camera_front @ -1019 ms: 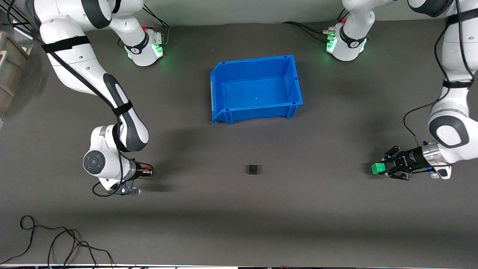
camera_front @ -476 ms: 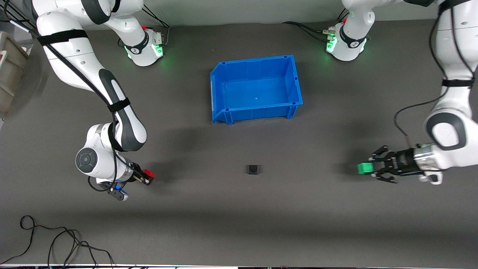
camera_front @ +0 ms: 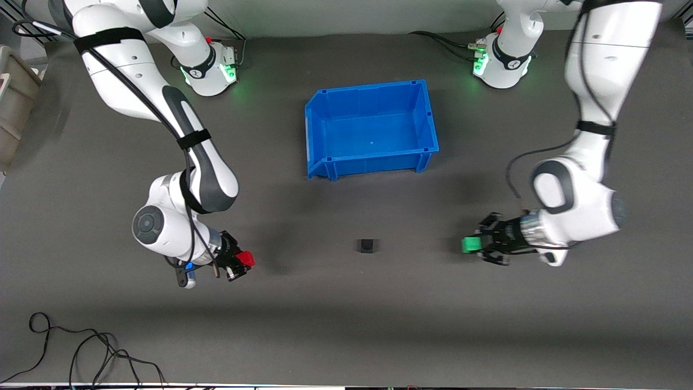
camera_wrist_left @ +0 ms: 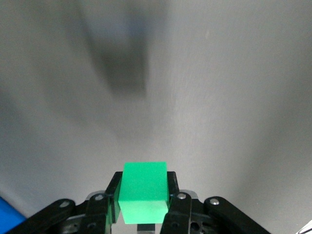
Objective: Attach green and red cubes to black cube
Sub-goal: 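Carry the red cube and the green cube toward the black cube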
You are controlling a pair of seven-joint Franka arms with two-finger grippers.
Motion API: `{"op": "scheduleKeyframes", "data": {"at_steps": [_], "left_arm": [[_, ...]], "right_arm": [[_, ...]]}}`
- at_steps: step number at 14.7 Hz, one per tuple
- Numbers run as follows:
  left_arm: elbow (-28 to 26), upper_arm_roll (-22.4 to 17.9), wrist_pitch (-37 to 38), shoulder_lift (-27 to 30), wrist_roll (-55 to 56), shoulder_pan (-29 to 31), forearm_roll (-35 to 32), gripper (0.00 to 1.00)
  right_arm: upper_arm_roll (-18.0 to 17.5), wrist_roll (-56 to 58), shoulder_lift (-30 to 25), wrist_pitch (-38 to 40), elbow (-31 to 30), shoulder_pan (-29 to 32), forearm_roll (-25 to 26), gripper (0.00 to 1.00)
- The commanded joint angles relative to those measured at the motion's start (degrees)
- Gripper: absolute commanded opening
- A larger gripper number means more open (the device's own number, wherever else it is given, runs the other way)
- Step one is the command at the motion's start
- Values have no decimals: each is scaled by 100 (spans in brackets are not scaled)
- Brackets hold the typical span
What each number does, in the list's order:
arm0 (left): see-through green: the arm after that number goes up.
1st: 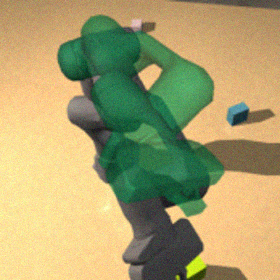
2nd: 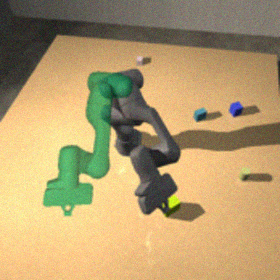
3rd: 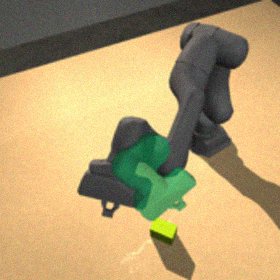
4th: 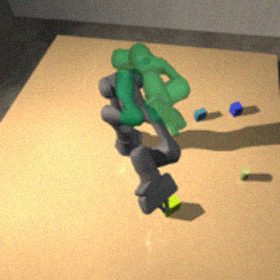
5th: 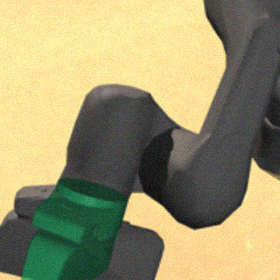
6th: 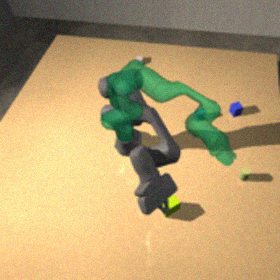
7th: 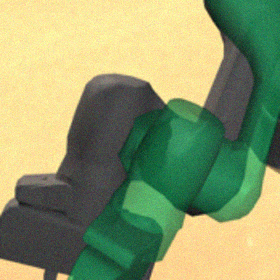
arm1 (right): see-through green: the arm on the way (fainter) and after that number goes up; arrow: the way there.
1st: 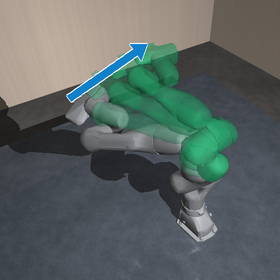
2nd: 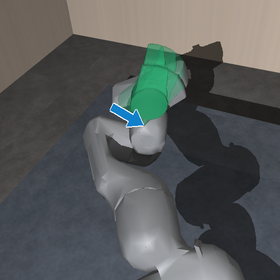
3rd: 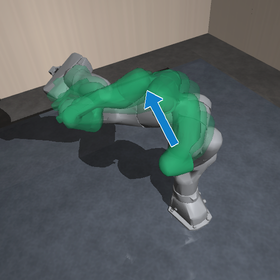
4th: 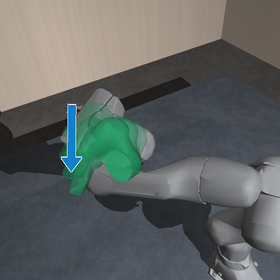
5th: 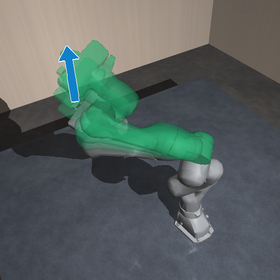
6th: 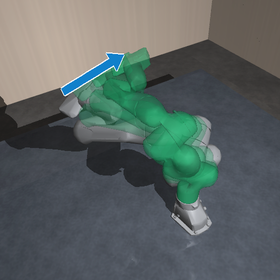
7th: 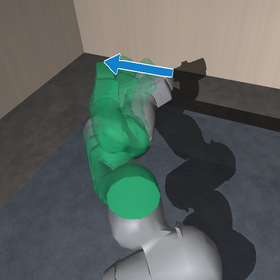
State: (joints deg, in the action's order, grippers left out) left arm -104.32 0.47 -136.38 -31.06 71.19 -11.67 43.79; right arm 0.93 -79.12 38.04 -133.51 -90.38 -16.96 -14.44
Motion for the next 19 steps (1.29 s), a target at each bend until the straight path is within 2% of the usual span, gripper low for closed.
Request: {"op": "scheduleKeyframes", "data": {"at_steps": [1, 5, 8, 10, 12, 16, 19], "left_arm": [[-19, -99, -711, -93, 816, -633, 199, 0], [60, -99, -1311, -286, 1292, -1267, 429, 0], [306, -91, -1548, -549, 1590, -1653, 437, 0], [456, -99, -1847, -787, 1775, -1865, 420, 0], [474, -99, -2023, -910, 1767, -2014, 411, 0], [632, -99, -2050, -1060, 1688, -2033, 332, 0], [992, -99, -1998, -1306, 1688, -2033, 332, 0]], "right_arm": [[48, -1365, 387, 27, 528, -490, -103, 0], [65, -3001, 941, 45, 1311, -904, -42, 0], [74, -4063, 1064, 45, 1347, -1317, 335, 0], [66, -4934, 1143, 53, 1374, -1528, 835, 0], [66, -5341, 1284, 202, 1505, -1687, 1074, 0], [66, -6000, 1688, 335, 2084, -1845, 1084, 0], [66, -6325, 1908, 344, 2436, -1898, 1084, 0]]}}
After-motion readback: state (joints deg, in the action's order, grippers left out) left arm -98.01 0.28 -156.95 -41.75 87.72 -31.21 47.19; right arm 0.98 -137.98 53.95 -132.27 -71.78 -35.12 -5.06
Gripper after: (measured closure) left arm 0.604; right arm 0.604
